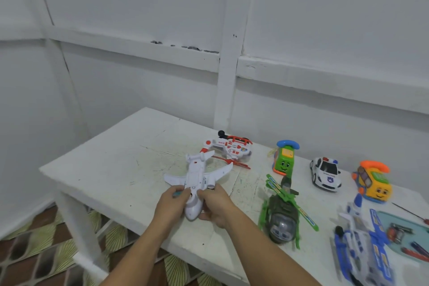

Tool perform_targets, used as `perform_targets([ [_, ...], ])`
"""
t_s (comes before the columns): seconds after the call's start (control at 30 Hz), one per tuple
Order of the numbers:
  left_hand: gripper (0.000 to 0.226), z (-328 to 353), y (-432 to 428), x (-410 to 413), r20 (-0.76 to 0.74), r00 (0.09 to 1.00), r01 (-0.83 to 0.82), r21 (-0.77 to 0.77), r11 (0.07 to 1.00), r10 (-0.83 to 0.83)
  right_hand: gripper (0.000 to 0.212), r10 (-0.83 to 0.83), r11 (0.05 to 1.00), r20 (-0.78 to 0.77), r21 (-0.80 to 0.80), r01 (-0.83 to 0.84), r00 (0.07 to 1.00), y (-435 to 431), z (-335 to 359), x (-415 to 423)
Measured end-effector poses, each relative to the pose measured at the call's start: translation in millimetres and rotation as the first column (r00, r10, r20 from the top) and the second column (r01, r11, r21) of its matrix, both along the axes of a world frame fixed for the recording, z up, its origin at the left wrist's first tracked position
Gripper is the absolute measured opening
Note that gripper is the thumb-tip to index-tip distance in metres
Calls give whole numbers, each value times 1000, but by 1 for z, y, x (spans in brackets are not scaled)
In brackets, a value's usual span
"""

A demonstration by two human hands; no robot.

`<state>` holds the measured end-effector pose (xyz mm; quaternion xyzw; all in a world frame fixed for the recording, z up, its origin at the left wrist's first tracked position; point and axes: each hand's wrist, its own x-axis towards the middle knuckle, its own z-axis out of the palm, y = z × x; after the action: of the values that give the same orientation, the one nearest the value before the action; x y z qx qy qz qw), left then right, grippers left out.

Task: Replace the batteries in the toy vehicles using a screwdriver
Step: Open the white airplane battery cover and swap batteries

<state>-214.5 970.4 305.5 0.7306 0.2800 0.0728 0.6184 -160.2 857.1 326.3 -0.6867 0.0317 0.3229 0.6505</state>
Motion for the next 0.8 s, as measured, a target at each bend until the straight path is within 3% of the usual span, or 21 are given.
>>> perform_targets([
  [0.13,19,4,-4,-3,120,992,-19,-53,998,25,34,-46,987,9,153,44,999,-8,10,-1],
  [0.33,13,46,-23,7,349,935,-11,-142,990,61,38,-78,966,202,258,24,976,-31,52,10],
  [0.57,6,111,-85,36,523,850,129,-97,987,-59,29,-253,926,331,356,128,909,-104,106,26],
  [0.8,32,146,-199,68,560,805,331,-151,931,-195,25,-408,887,381,382,261,830,-230,139,32],
])
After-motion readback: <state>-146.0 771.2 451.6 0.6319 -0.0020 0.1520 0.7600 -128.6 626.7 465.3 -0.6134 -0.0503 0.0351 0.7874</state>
